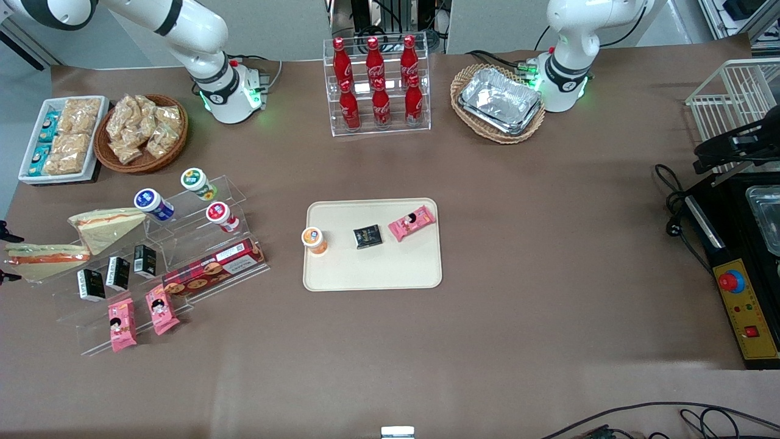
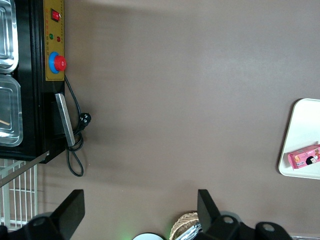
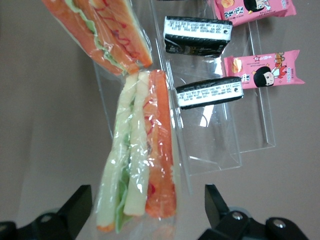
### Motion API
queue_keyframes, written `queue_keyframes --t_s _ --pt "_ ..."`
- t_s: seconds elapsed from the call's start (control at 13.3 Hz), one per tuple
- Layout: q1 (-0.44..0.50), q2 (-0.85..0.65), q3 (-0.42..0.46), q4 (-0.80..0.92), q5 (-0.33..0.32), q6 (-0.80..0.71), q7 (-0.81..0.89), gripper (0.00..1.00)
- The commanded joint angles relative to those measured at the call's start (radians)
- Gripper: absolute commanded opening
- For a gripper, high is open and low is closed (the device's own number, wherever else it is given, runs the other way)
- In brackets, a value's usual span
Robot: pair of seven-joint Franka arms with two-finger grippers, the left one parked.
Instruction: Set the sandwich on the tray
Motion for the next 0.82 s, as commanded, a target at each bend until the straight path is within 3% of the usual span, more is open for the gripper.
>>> queue_keyframes --t_s 0.0,0.07,0.3,0.45,0.75 --pt "-0.013 -0.003 0.012 -0.032 0.018 0.050 0.001 1.00" --pt "-0.013 0.000 0.010 -0.035 0.032 0.051 0.006 0.96" --pt "-0.009 0.003 0.008 -0.038 0.032 0.064 0.024 0.18" --pt "-0.013 0.002 0.010 -0.037 0.032 0.065 0.021 0.00" --pt "-0.013 -0.003 0.010 -0.018 0.035 0.051 0.021 0.00"
